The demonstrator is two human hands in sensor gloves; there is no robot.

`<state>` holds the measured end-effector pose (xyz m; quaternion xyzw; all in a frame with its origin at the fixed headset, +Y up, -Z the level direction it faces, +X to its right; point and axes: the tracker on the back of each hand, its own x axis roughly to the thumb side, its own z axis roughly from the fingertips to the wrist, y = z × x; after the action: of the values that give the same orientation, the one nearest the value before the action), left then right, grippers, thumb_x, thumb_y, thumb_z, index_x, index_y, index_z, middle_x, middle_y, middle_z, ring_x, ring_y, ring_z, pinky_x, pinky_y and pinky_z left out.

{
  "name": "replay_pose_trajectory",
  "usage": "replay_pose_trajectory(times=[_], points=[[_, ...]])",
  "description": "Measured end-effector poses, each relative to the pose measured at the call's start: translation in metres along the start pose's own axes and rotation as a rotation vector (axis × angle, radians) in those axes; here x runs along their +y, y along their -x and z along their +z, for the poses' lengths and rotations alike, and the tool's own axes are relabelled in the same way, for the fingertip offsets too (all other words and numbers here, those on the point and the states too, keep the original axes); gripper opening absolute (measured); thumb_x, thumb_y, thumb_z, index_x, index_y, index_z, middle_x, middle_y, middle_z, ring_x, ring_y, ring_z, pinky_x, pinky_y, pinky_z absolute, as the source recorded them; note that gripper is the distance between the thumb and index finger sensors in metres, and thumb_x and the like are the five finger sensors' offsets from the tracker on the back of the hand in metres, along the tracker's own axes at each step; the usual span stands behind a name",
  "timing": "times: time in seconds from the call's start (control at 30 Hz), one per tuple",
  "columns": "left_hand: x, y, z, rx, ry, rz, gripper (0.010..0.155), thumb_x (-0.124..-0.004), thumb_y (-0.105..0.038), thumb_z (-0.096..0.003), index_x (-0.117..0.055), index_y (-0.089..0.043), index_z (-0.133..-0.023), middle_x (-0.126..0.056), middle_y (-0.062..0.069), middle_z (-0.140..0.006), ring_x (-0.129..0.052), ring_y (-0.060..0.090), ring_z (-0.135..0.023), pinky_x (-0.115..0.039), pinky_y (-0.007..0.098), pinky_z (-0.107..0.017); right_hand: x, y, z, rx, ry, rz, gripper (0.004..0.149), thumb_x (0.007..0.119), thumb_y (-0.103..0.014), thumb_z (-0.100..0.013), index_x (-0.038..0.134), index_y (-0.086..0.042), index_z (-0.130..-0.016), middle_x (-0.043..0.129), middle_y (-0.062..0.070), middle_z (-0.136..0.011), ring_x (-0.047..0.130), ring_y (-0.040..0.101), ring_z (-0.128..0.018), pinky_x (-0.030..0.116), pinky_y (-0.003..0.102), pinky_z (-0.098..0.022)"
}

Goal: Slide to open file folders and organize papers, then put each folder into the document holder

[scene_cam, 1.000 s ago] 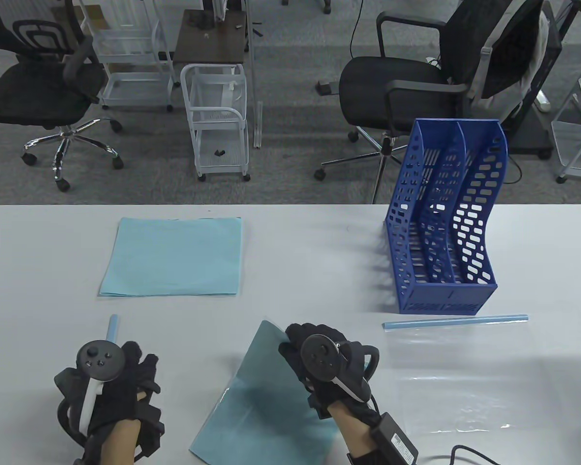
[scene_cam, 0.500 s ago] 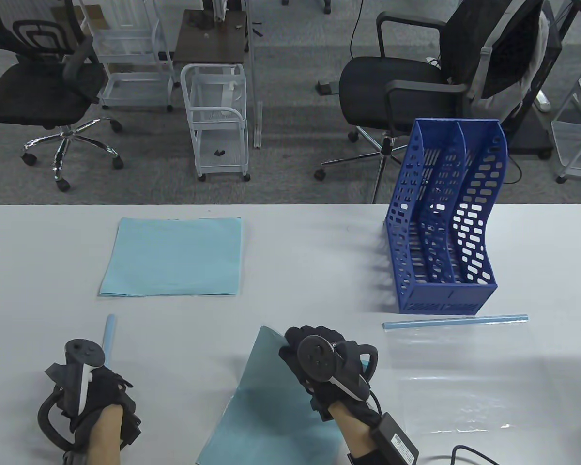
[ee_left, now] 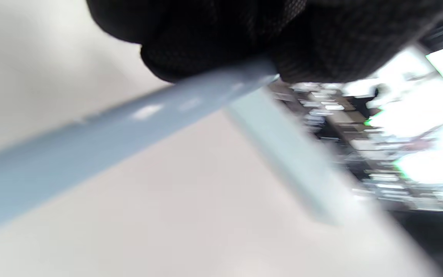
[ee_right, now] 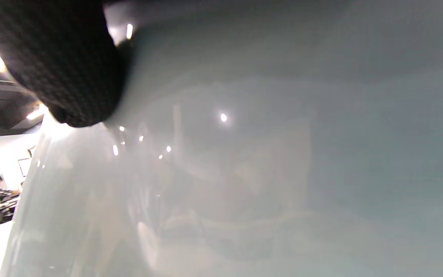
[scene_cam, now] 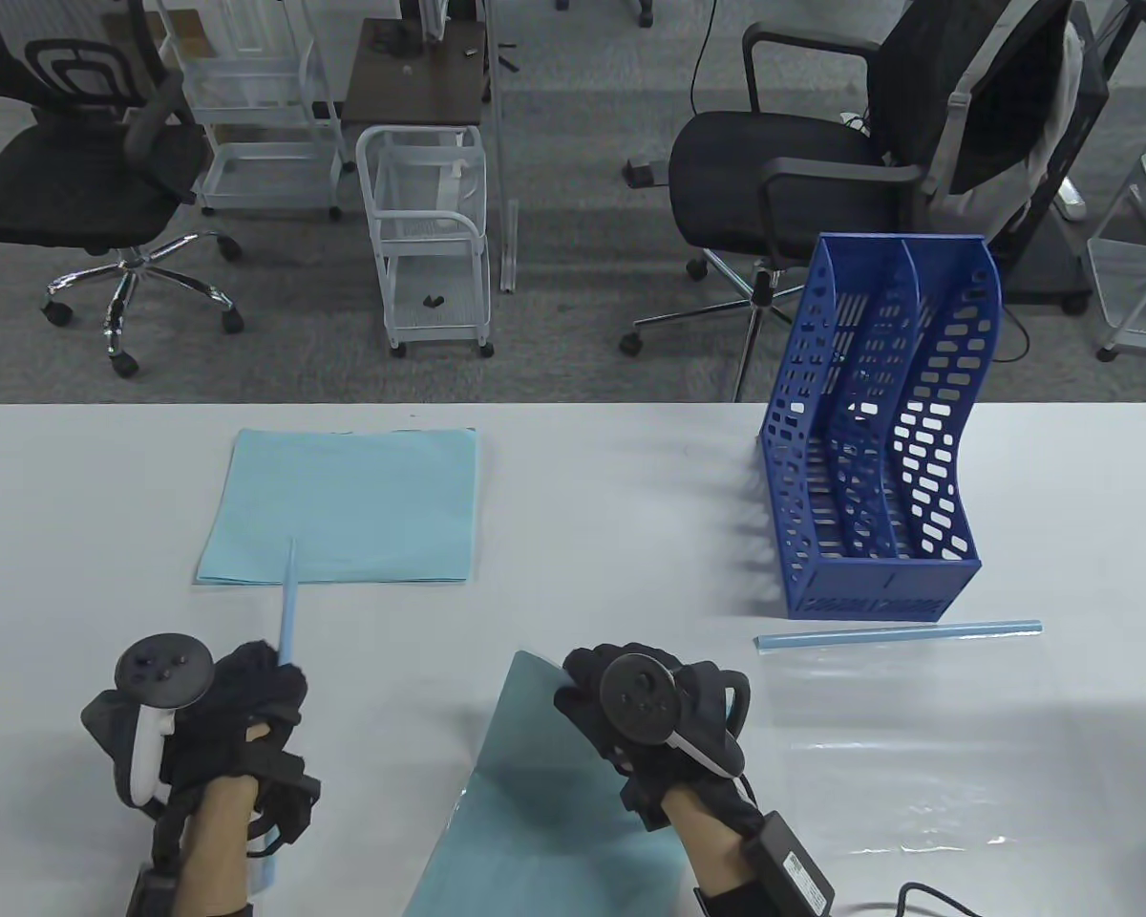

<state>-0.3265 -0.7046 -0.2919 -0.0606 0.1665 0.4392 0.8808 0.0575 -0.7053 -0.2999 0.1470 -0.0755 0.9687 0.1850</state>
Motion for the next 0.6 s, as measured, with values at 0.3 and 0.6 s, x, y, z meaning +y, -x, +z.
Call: replay_pose_trajectory(times=[0.3, 0.6], points=[[-0.021, -0.069, 0.006, -0.406, 0.013, 0.501, 0.048, -0.088, -0.039, -0.0448, -0.088, -0.023, -0.090, -0.093, 0.006, -0.081, -0.100, 0.024, -0.052, -0.086, 0.041, -0.040, -0.003, -0.008, 0.000, -0.099, -0.076, -0.034, 0.040, 0.093, -0.050, -0.031, 0.094, -0.033, -0.067, 0.103, -0.005, -0.053, 0.098, 0.016, -0.039, 0.088, 0.038, -0.039], [0.001, -0.058, 0.013, -0.411, 0.048, 0.824, 0.049, -0.085, -0.042, -0.0465, -0.086, -0.025, -0.092, -0.092, 0.003, -0.083, -0.103, 0.021, -0.055, -0.089, 0.039, -0.042, -0.010, -0.019, 0.003, -0.163, -0.117, -0.048, 0.040, 0.093, -0.050, -0.031, 0.094, -0.033, -0.067, 0.102, -0.005, -0.054, 0.098, 0.017, -0.041, 0.087, 0.039, -0.040]])
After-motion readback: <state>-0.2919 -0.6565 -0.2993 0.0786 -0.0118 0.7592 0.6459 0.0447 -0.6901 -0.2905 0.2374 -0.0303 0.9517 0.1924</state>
